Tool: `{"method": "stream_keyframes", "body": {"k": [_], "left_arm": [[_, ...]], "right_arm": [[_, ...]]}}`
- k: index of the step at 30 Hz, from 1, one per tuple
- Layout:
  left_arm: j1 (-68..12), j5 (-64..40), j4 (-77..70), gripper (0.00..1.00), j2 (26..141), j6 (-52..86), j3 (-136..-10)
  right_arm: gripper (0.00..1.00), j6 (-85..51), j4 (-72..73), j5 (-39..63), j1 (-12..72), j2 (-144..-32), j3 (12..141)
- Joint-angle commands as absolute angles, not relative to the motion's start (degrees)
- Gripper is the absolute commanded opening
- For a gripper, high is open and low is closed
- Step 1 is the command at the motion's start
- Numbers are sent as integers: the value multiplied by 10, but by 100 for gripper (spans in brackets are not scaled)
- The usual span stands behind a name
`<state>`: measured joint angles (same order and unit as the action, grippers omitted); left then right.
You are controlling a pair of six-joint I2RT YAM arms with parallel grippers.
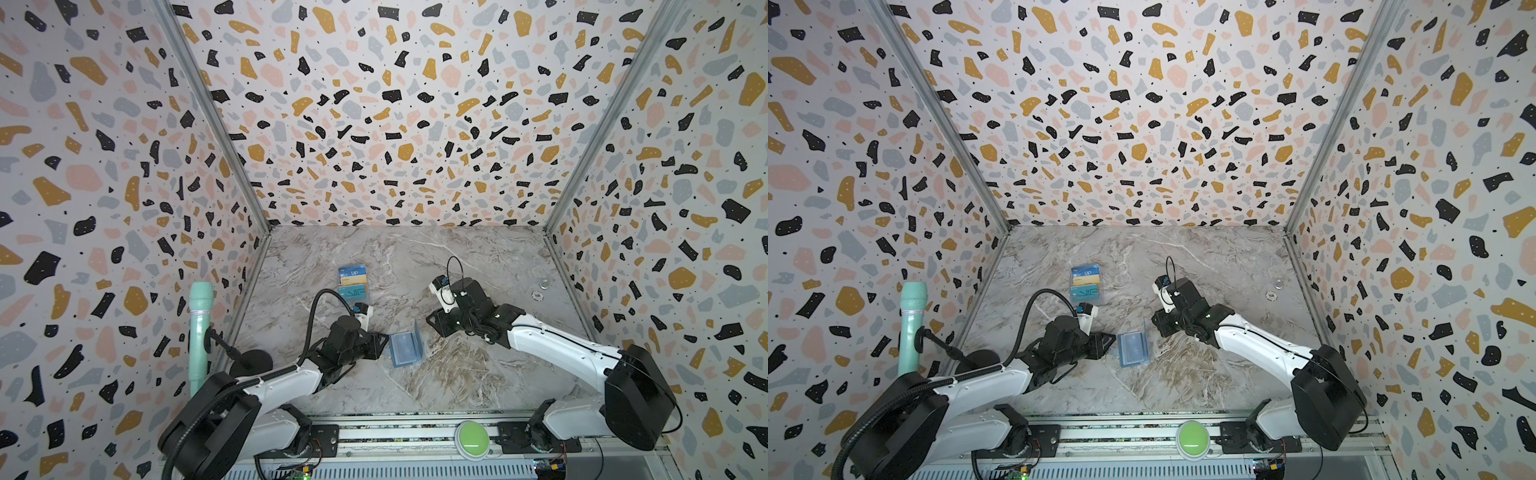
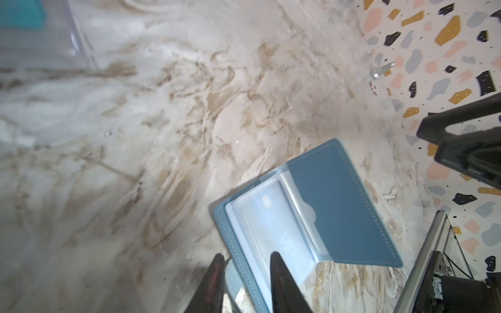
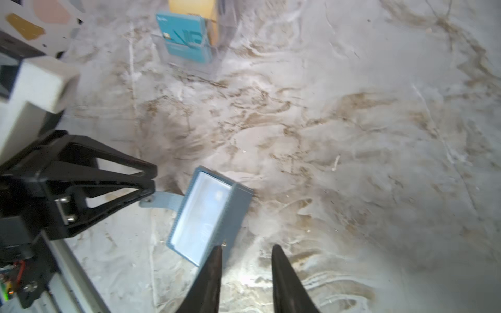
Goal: Take the credit cards out of the card holder
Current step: Open the card holder at the center of the table.
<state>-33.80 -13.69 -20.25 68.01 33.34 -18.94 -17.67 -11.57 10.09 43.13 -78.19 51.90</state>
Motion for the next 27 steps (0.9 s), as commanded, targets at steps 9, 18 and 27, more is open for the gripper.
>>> {"method": "stream_keyframes", "body": {"k": [9,18,27], "left_arm": [[-337,-194,-316,21,719,325,-170],[-338,-198,-370,18,772,330,-160],[-343,-188,-367,15,805,322,-153]], "right_arm": [[31,-217,-89,158,505,-827,555],[25,-233,-110,93,526,-879,563],[22,-233,-165,16,525,-895,576]]}}
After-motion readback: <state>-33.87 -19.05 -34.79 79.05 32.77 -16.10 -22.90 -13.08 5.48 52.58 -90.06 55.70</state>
